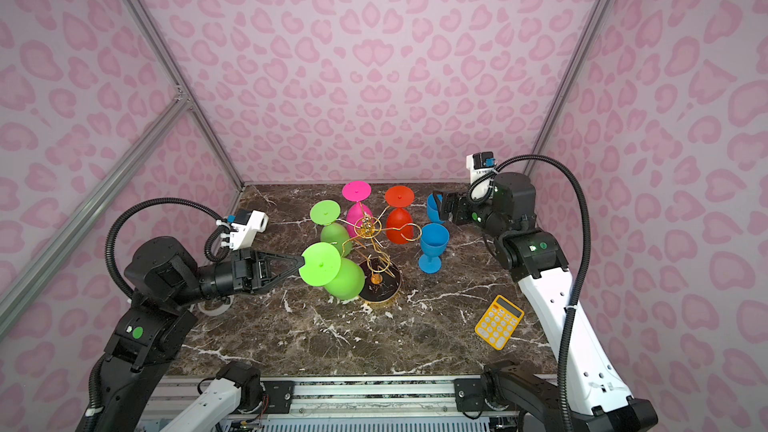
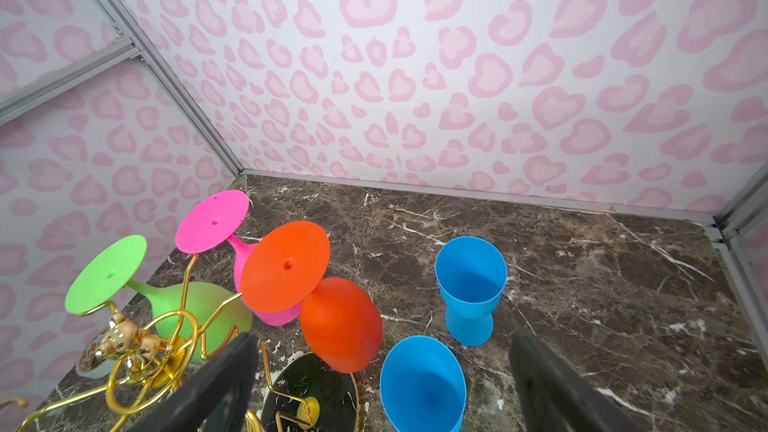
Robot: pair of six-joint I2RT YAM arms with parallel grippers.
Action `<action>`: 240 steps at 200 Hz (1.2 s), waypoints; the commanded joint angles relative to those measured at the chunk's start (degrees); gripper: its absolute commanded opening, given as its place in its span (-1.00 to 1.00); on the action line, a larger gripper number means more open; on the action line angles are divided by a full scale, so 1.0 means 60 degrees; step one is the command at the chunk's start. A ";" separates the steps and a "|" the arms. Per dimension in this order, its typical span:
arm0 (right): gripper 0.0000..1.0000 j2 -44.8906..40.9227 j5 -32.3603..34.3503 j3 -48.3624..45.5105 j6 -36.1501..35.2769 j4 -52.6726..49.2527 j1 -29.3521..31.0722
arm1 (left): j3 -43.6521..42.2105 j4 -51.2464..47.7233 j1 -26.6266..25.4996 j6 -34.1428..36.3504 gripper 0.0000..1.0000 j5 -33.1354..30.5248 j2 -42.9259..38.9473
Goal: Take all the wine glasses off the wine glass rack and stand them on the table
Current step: 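Pull the green glass back toward the robot with the left gripper, then raise the green glass with the left gripper while the right gripper reaches toward its bowl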
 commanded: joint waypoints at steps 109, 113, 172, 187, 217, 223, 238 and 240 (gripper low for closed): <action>0.92 -0.0873 -0.2230 0.0038 -0.0624 0.1539 0.0027 | 0.1639 0.1337 -0.0014 -0.0692 -0.92 0.0428 0.0806; 0.92 -0.0913 -0.2340 0.0003 -0.0630 0.1634 0.0030 | 0.1636 0.1404 -0.0014 -0.0712 -0.93 0.0370 0.0822; 0.94 -0.1558 -0.3729 -0.0519 -0.1889 0.2840 0.1343 | 0.1782 0.3379 -0.0016 -0.1403 -0.92 -0.0370 0.1440; 0.94 -0.1582 -0.3730 -0.0596 -0.2274 0.3093 0.1822 | 0.1875 0.3942 -0.0014 -0.1627 -0.92 -0.0402 0.1843; 0.94 -0.1218 -0.3407 -0.0565 -0.3070 0.3256 0.2656 | 0.2207 0.4708 -0.0015 -0.1764 -0.92 -0.0406 0.2642; 0.94 -0.1107 -0.3331 -0.0539 -0.3206 0.3313 0.2794 | 0.2209 0.4956 -0.0014 -0.1929 -0.93 -0.0368 0.2758; 0.94 -0.0816 -0.3191 -0.0418 -0.3525 0.3431 0.3068 | 0.2292 0.5665 -0.0016 -0.2189 -0.92 -0.0287 0.3106; 0.94 -0.0772 -0.3189 -0.0405 -0.3561 0.3449 0.3097 | 0.2321 0.5678 -0.0014 -0.2173 -0.93 -0.0286 0.3148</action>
